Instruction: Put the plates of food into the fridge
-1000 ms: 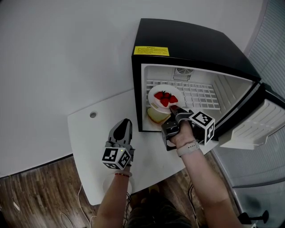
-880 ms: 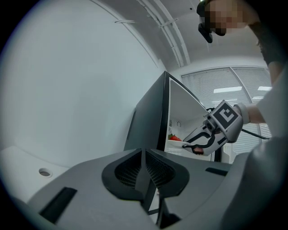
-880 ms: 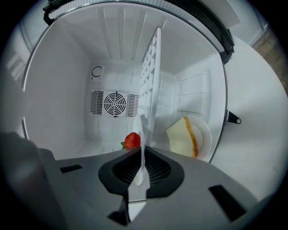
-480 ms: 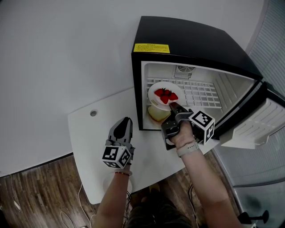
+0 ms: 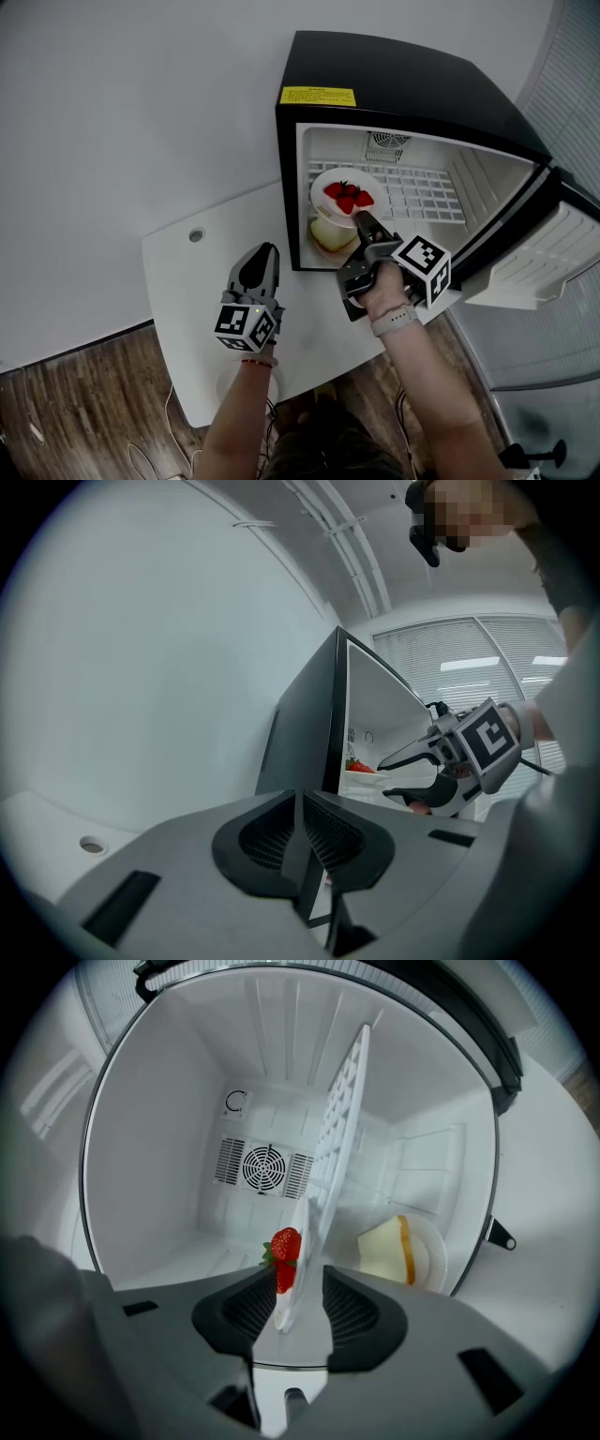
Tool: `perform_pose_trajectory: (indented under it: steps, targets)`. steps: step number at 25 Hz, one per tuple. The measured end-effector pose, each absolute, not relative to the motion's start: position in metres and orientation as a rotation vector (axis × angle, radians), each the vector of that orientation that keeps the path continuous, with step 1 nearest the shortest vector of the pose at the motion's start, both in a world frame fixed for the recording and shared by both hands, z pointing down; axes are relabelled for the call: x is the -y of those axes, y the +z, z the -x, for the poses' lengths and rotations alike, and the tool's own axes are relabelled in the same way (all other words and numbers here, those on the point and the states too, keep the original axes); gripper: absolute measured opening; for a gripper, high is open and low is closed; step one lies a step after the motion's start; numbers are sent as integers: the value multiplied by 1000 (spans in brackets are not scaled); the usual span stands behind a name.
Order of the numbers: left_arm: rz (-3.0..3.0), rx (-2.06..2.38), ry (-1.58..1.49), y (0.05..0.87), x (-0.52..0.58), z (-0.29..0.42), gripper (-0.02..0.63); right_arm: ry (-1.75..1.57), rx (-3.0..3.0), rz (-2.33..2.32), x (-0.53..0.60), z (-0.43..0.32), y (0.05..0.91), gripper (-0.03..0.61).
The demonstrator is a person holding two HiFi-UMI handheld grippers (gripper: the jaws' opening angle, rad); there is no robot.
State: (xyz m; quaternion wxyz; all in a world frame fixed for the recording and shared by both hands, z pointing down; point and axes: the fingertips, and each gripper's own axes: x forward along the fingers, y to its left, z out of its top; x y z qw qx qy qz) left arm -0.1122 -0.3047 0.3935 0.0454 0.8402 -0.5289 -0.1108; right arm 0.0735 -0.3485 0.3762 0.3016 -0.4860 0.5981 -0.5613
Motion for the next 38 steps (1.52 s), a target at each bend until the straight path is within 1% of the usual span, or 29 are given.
perform_pose_trajectory:
  steps: [4,14,20,26,32,35,38]
  targets:
    - [-2567,1613,-337,394,305,111,15,-1459,-1633,1300,341,-73,379,136]
    - [-2572,1616,-339,386,309,109,15,-1399,-1743,1289,321,-69,386,135]
    - [-2571,1613,-341,383,305,106,15,-1317,-1951,1353,302,-56,403,135]
    - [-2543,1600,-358,386,295,106,15,-1085,-2280,1457,284,-41,414,130]
    - [-2534,1565,-384,388,281,105,15,-729,-2560,1509,268,-33,409,71]
    - [-2539,1545,-405,385,269,104,15,-539,-2650,1509,255,-29,400,68]
    - [-2550,1536,-409,381,257,102,15,-442,-2676,1522,243,-29,396,57]
